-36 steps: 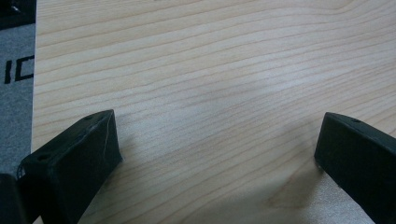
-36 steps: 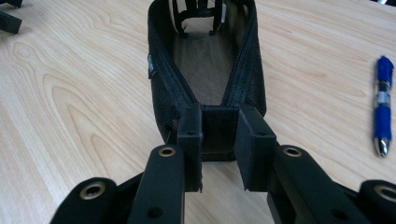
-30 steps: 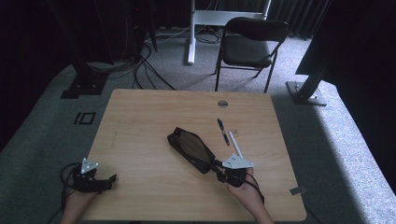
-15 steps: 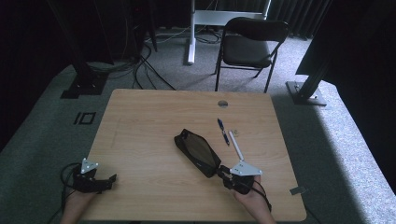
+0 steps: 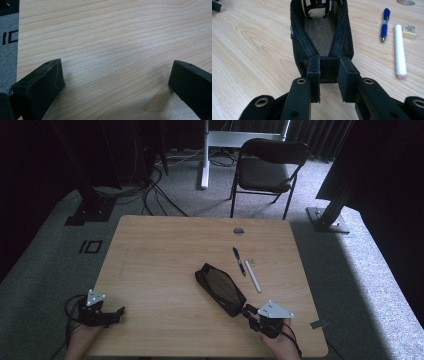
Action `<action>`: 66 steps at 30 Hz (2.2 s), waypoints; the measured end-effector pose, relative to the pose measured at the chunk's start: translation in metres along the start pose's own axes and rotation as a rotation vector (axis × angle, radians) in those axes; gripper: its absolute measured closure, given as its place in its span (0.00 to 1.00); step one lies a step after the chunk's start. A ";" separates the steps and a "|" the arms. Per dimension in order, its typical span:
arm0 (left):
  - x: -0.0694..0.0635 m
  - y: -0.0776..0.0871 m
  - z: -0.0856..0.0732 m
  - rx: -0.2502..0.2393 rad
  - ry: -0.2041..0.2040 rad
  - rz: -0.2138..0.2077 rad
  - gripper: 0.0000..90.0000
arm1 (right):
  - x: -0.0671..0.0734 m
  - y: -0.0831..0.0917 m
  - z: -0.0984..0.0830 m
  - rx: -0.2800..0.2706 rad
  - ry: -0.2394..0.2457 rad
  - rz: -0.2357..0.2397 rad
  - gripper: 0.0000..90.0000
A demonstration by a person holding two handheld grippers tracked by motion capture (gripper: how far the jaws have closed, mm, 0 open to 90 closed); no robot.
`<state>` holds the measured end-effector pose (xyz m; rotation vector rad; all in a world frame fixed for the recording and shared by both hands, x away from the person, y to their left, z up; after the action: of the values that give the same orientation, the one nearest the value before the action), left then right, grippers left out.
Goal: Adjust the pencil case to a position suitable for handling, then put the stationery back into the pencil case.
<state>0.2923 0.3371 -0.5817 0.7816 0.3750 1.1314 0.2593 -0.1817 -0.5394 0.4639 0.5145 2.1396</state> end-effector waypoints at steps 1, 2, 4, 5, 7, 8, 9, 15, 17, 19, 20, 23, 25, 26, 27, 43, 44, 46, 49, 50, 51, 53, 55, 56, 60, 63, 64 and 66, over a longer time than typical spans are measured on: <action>0.000 0.000 0.000 0.000 0.000 0.000 0.00 | 0.000 0.002 -0.001 -0.001 -0.001 -0.002 0.81; 0.000 0.000 0.000 0.000 0.000 0.000 0.00 | -0.001 0.003 -0.002 -0.002 -0.004 -0.005 0.81; 0.000 0.000 0.000 0.000 0.000 0.000 0.00 | -0.002 0.006 -0.003 0.000 -0.007 -0.008 0.81; 0.000 0.000 0.000 0.000 0.000 0.000 0.00 | -0.002 0.006 -0.003 -0.002 -0.006 -0.010 0.81; 0.000 0.000 0.000 0.000 0.000 0.000 0.00 | -0.002 0.006 -0.003 -0.001 -0.004 -0.012 0.81; 0.000 0.000 0.000 0.000 0.000 0.000 0.00 | -0.001 0.007 -0.002 -0.002 -0.003 -0.014 0.81; 0.000 0.000 0.000 0.000 0.000 0.000 0.00 | -0.001 0.007 -0.002 -0.001 0.005 -0.013 0.80; 0.000 0.000 0.000 0.000 0.000 0.000 0.00 | 0.000 0.011 0.008 -0.016 -0.012 -0.010 0.71; 0.000 0.000 0.000 0.000 0.000 0.000 0.00 | -0.001 0.012 0.013 -0.032 -0.031 -0.010 0.67; 0.000 0.000 0.000 0.000 0.000 0.000 0.00 | -0.002 0.014 0.019 -0.039 -0.029 -0.016 0.64; 0.000 0.000 0.000 0.000 0.000 0.000 0.00 | -0.003 0.014 0.022 -0.047 -0.031 -0.019 0.64; 0.000 0.000 0.000 0.000 0.000 0.000 0.00 | -0.007 0.015 0.030 -0.059 -0.024 -0.036 0.60; 0.000 0.000 0.000 0.000 0.000 0.000 0.00 | -0.010 0.015 0.034 -0.062 -0.026 -0.039 0.57; 0.000 0.000 0.000 0.000 0.000 0.000 0.00 | -0.012 0.015 0.037 -0.063 -0.023 -0.048 0.56; 0.000 0.000 0.000 0.000 0.000 0.000 0.00 | -0.015 0.015 0.039 -0.068 -0.028 -0.056 0.55; 0.000 0.000 0.000 0.000 0.002 -0.001 0.00 | -0.056 -0.012 0.052 -0.044 -0.094 -0.111 0.38; 0.000 0.000 0.000 0.000 0.002 -0.001 0.00 | -0.058 -0.015 0.052 -0.047 -0.105 -0.112 0.38; 0.000 0.000 0.000 0.000 0.001 -0.001 0.00 | -0.068 -0.023 0.053 -0.060 -0.101 -0.140 0.37; 0.000 0.000 0.000 0.000 0.001 -0.001 0.00 | -0.074 -0.027 0.055 -0.075 -0.111 -0.154 0.34; 0.000 0.000 0.000 0.000 0.001 -0.001 0.00 | -0.077 -0.029 0.055 -0.077 -0.111 -0.156 0.34; 0.000 0.000 0.000 0.000 0.001 -0.001 0.00 | -0.081 -0.033 0.056 -0.078 -0.117 -0.156 0.33; 0.000 0.000 0.000 0.000 0.002 -0.001 0.00 | -0.087 -0.038 0.057 -0.066 -0.118 -0.153 0.33; 0.000 0.000 0.000 0.000 0.002 -0.001 0.00 | -0.091 -0.041 0.057 -0.057 -0.119 -0.160 0.33; 0.000 0.000 0.000 0.000 0.002 -0.001 0.00 | -0.094 -0.043 0.057 -0.050 -0.126 -0.164 0.34; 0.000 0.000 0.000 0.000 0.001 -0.001 0.00 | -0.109 -0.056 0.056 -0.015 -0.141 -0.186 0.38; 0.000 0.000 0.000 0.000 0.001 0.000 0.00 | -0.113 -0.063 0.055 0.005 -0.139 -0.191 0.41; 0.000 0.000 0.000 0.000 0.002 -0.001 0.00 | -0.114 -0.065 0.055 0.012 -0.138 -0.195 0.43; 0.000 0.000 0.000 0.000 0.002 -0.001 0.00 | -0.115 -0.070 0.054 0.027 -0.134 -0.198 0.45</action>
<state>0.2923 0.3370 -0.5816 0.7804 0.3766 1.1312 0.3969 -0.2273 -0.5459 0.5443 0.4930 1.9003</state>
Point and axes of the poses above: each handheld gripper's, and its own axes: y roughly backward along the jaws, z roughly out of its top, x roughly to its left, the point moved 4 cm from there along -y, roughly forward along the jaws, and after that the axes turned 8 degrees about -y, right-handed, at the moved point
